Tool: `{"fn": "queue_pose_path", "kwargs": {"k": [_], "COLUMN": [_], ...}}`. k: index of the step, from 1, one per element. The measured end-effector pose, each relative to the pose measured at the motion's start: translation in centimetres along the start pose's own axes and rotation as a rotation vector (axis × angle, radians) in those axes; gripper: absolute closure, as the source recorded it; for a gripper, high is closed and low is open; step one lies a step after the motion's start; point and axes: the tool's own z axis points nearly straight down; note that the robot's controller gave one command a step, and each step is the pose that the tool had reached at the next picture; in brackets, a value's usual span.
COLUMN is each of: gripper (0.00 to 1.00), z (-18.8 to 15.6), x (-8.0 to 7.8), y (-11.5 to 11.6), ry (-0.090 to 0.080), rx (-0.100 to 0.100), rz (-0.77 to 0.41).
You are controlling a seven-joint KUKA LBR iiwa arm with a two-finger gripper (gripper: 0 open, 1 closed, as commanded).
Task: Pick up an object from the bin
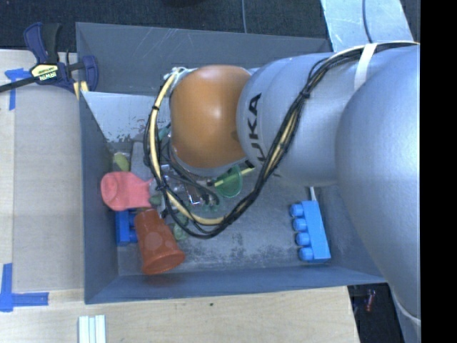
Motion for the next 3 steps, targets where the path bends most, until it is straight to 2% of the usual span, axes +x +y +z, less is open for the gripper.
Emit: {"fn": "queue_pose_path", "kwargs": {"k": [1, 2, 3], "gripper": [1.00, 1.00, 1.00], "z": [-0.2, -1.6, -8.0], "x": [0.0, -3.4, -0.2], "y": [2.2, 2.5, -1.5], "ry": [-0.008, 0.001, 0.011], "rx": [-0.002, -0.001, -0.002], "rz": [-0.106, -0.191, -0.158]}}
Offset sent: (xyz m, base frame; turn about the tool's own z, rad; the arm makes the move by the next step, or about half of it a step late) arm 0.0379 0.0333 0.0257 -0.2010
